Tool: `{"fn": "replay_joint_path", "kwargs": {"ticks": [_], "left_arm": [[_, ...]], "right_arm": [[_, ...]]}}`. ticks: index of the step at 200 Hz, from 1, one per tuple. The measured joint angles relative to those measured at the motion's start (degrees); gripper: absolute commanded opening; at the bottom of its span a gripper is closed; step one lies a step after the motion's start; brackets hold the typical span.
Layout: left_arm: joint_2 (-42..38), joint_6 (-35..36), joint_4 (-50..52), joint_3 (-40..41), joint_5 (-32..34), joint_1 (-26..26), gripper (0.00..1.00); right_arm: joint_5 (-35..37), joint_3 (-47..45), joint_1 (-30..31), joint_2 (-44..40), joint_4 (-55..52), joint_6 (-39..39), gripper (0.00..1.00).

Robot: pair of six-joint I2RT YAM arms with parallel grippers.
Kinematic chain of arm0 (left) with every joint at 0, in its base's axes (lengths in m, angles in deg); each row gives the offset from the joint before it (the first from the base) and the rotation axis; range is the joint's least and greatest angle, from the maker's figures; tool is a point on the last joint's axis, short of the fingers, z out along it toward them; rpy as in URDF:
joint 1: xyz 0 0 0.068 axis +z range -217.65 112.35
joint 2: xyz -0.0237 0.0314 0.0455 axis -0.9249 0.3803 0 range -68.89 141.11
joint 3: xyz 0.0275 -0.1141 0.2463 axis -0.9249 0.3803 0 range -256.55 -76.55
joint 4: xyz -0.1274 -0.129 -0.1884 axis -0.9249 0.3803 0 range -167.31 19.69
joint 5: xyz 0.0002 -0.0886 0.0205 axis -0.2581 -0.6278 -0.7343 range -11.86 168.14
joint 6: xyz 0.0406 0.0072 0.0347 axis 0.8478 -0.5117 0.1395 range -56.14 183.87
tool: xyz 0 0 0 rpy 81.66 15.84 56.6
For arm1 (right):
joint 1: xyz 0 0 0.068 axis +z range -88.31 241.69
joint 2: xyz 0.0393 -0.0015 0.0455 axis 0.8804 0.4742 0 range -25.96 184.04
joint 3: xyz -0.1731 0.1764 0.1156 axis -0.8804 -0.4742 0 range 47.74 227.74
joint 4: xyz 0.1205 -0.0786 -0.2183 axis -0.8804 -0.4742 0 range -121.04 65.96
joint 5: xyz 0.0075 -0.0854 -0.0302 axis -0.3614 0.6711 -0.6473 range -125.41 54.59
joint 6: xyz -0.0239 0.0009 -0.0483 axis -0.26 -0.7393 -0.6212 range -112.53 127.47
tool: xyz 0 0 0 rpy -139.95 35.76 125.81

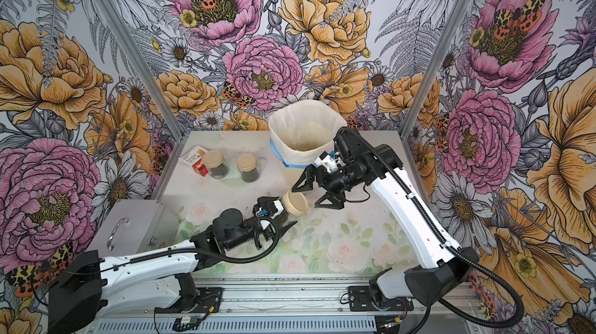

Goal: Empty moldy tea leaves from jars
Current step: Unscrew the lid from the jar.

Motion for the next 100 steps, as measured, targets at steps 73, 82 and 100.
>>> {"fn": "replay_joint_path", "kwargs": {"ticks": [73,82,100], "left_arm": [[2.2,1.3,-1.4,-1.4,0.0,1.1,0.53],[2.2,1.3,-1.6,-1.4,0.0,1.2,0.53],[2.2,1.3,-1.9,-1.4,0.0,1.2,0.53]], "right_arm": [[4.0,3.0,-0.1,4.8,-1.9,0.4,1.0],[4.3,3.0,-0.1,4.8,-2.0,0.4,1.0],[4.8,3.0,-0.1,5.0,-2.0,0.4,1.0]]}}
